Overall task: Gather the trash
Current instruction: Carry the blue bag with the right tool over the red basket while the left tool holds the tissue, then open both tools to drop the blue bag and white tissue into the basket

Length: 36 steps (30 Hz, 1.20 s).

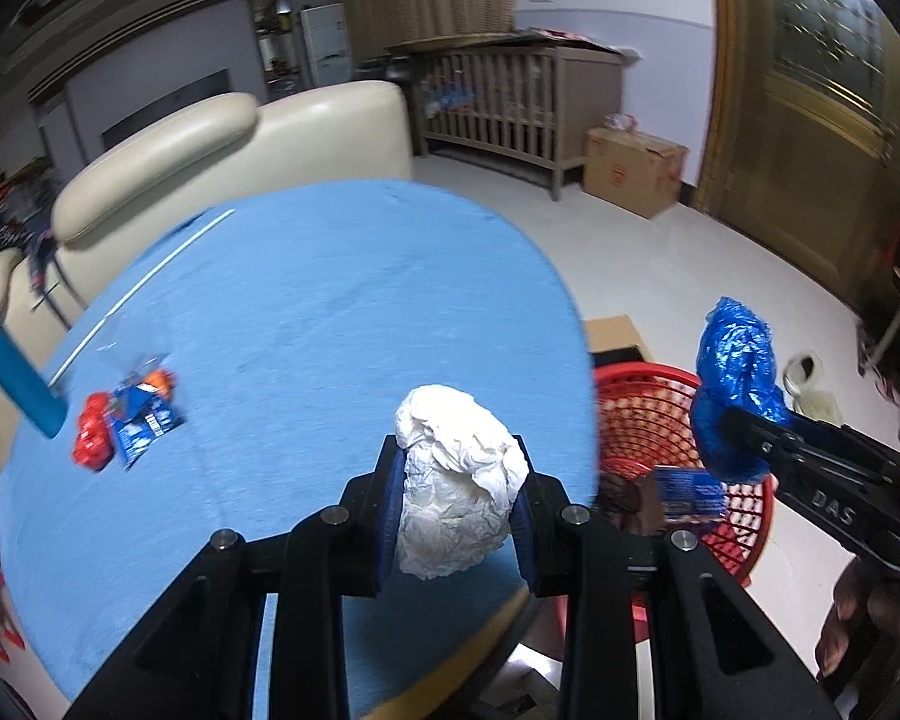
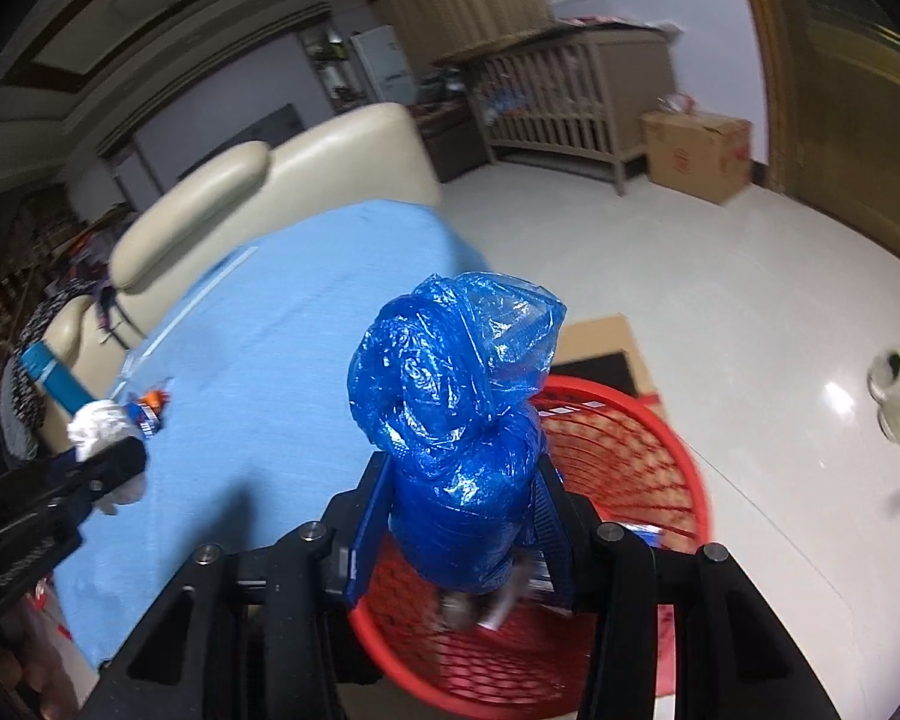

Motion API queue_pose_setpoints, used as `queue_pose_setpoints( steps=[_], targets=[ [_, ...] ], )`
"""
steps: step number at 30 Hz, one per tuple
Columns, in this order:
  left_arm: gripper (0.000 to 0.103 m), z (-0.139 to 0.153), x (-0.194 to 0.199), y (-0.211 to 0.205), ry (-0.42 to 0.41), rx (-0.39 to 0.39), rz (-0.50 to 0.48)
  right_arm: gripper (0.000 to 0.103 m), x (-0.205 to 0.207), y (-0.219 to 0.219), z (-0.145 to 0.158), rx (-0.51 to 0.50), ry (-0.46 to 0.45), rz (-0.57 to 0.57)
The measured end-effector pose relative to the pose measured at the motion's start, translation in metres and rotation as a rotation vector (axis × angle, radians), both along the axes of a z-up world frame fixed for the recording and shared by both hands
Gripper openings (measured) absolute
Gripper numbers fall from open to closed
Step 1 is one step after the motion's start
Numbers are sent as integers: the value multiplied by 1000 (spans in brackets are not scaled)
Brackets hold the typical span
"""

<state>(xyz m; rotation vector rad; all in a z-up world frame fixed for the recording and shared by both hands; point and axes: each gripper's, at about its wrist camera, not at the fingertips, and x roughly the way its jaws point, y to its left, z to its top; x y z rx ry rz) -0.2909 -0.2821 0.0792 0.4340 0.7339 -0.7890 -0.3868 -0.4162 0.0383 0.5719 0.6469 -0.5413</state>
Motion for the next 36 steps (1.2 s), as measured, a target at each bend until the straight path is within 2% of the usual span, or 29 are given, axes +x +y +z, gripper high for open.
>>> queue_pose_setpoints(
  steps=[11,13,15,18,27,28,30,31,32,36],
  targets=[
    [33,-20,-26,-50,36,47,-126,52,-18,-38,-45,116,99,-39],
    [33,-25,-28,-57,45,55,-142,66,-17,-43,-49,131,107,-43],
    [34,-31,-30,-64,59,61,-161,73,-18,-47,-54,161,99,-42],
    [34,-39,-31,-73,82,69,-185,77,-20,-51,-58,175,90,-54],
    [35,-52,-41,-97,110,90,-253,77,-43,-78,-36,159,-5,-174],
    [37,-54,-42,-100,127,91,-265,77,-46,-80,-32,155,-16,-184],
    [49,-56,-43,-105,159,93,-290,77,-48,-82,-26,150,-26,-193],
    [66,-58,-45,-108,165,100,-301,77,-48,-84,-24,149,-30,-196],
    [75,-59,-47,-109,159,101,-307,77,-47,-84,-22,147,-32,-198],
    [76,-60,-48,-107,149,126,-329,77,-46,-85,-18,143,-35,-200]
  ],
)
